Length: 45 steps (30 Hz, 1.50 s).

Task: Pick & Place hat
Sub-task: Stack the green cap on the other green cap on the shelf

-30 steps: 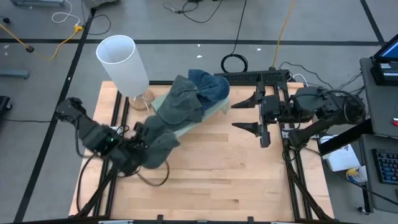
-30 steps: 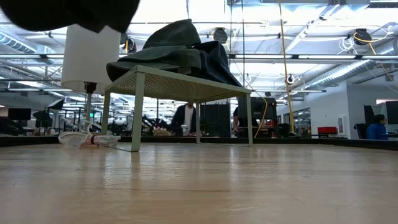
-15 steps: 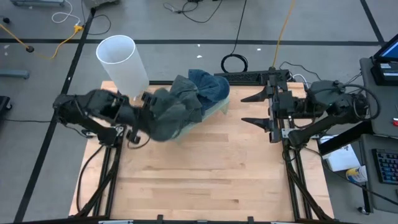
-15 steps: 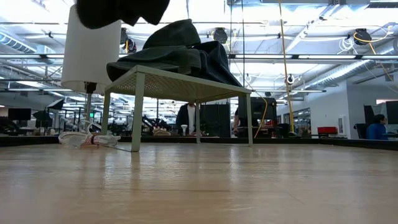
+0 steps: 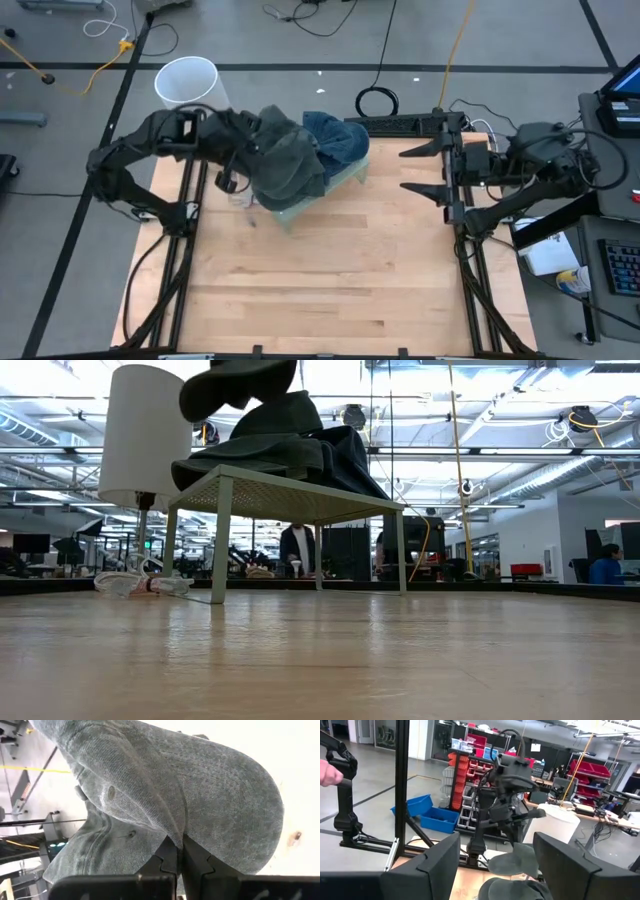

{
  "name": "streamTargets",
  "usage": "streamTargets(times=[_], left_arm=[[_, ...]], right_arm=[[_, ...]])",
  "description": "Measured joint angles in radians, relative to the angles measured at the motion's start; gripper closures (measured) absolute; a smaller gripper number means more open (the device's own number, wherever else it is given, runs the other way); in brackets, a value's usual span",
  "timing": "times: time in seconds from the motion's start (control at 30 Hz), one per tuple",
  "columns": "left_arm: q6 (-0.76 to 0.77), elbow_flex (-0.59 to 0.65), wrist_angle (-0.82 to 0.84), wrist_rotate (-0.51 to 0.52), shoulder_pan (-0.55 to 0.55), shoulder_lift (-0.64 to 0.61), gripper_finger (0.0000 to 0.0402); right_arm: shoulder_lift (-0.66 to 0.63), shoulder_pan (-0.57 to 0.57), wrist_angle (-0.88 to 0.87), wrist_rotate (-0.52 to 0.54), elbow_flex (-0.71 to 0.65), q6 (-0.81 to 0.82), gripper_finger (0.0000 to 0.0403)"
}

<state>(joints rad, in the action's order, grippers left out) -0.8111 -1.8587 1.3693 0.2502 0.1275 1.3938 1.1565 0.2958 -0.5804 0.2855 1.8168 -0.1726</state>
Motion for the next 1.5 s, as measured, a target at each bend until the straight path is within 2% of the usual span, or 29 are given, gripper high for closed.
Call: streamTargets(times=[0.17, 0.57, 0.9, 1.5], left_arm=[[-0.075, 0.0, 0.036, -0.041, 0.076, 0.031, 0.0399], [-0.157, 0.0, 0.031, -0.107, 0.082, 0.159, 0.0399], [-0.125, 0.007, 0.016, -0.119, 0.111, 0.226, 0.0399], [-0.057, 0.159, -0.115, -0.069, 0.107, 0.235, 0.0399]], right_arm=[[-0.01, 0.0, -0.002, 0.0, 0.0, -0.005, 0.0158], [-0.016, 0.0, -0.109, 0.006, 0.0, -0.015, 0.0158], [-0.016, 0.0, -0.122, 0.002, 0.0, -0.024, 0.0158], [-0.016, 0.0, -0.185, 0.001, 0.0, -0.052, 0.0158]])
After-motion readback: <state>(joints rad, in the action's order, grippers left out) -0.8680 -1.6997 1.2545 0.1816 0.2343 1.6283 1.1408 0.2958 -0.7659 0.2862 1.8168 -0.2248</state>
